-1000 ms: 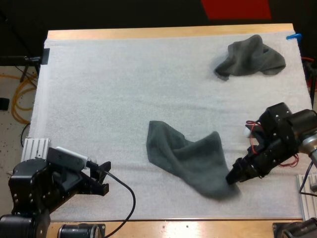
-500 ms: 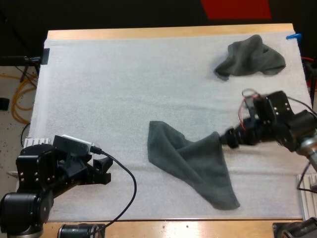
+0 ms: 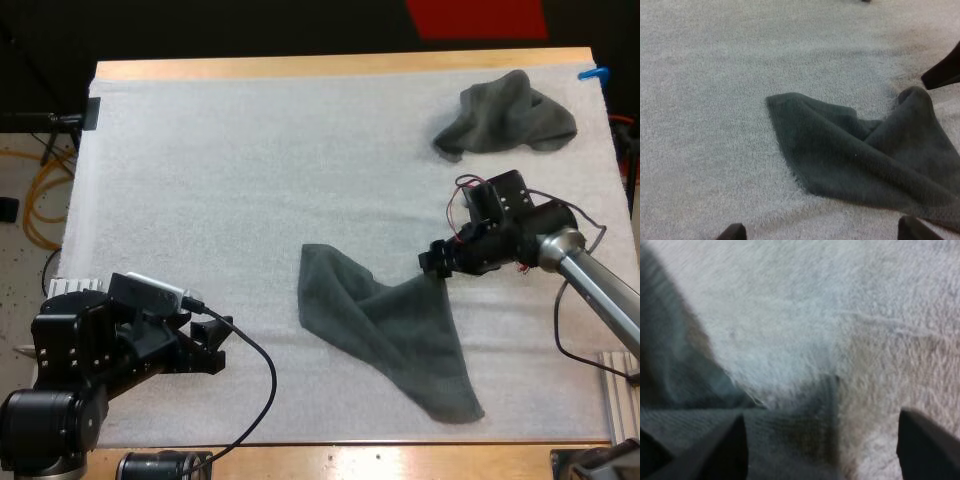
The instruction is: Pick towel from pile fold and stack
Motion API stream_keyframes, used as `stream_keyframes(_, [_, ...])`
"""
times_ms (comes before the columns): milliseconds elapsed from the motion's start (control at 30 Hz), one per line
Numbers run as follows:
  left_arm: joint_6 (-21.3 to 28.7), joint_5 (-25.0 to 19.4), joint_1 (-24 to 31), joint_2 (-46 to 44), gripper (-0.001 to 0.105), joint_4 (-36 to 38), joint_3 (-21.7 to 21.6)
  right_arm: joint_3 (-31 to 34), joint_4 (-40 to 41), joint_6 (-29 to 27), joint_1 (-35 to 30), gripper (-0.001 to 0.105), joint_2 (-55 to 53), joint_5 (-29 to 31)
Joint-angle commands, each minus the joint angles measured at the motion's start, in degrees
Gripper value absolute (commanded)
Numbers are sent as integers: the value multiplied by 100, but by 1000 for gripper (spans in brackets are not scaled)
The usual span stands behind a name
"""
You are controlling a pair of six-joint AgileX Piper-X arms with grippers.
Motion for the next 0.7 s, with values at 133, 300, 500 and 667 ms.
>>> stream_keyframes(133, [-12,62,-13,4,59,-31,-33,6,-44,198,-240,62,381,-917])
stream_keyframes(300, [-12,62,-13,4,59,-31,-33,6,-74,362,-316,59,724,-1450])
stream_keyframes(500, [-12,62,-13,4,59,-31,-33,6,-311,486,-316,26,997,-1829])
stream_keyframes(667, [-12,62,-13,4,59,-31,-33,6,-356,483,-316,0,899,-1610])
